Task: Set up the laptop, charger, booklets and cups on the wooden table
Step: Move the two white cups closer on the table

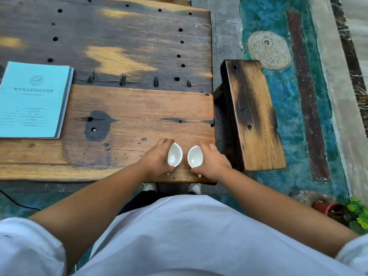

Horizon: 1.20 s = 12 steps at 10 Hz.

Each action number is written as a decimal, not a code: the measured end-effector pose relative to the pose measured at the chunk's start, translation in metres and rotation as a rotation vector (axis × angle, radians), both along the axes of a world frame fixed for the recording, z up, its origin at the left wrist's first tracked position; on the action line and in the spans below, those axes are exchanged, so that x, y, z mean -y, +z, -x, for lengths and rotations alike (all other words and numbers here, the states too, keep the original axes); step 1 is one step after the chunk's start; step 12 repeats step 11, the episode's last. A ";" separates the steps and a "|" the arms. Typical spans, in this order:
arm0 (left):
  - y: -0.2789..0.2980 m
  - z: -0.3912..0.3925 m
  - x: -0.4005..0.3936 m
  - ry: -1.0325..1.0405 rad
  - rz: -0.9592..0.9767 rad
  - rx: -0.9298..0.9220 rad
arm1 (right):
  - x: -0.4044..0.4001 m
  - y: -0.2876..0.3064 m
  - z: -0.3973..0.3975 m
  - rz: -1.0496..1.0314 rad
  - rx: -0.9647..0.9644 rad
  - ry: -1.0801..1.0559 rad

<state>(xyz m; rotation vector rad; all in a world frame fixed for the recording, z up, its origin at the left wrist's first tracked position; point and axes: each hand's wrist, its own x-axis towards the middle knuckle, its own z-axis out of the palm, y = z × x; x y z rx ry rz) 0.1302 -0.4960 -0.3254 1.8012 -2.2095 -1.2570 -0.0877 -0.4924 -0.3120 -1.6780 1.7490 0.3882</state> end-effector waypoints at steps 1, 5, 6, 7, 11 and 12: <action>-0.002 0.004 -0.008 -0.008 0.007 -0.002 | -0.004 0.002 -0.001 0.007 -0.012 0.015; -0.008 0.010 -0.011 -0.009 0.019 -0.019 | -0.010 0.002 -0.007 0.046 -0.028 0.025; -0.010 0.010 -0.013 -0.020 0.037 -0.006 | -0.010 0.001 -0.006 0.045 -0.029 0.024; -0.011 0.011 -0.013 -0.013 0.034 0.010 | -0.010 0.000 -0.006 0.048 -0.025 0.027; 0.002 0.006 -0.014 -0.025 0.066 0.114 | -0.016 0.003 0.003 0.063 -0.016 0.026; 0.002 0.006 -0.014 -0.025 0.066 0.114 | -0.016 0.003 0.003 0.063 -0.016 0.026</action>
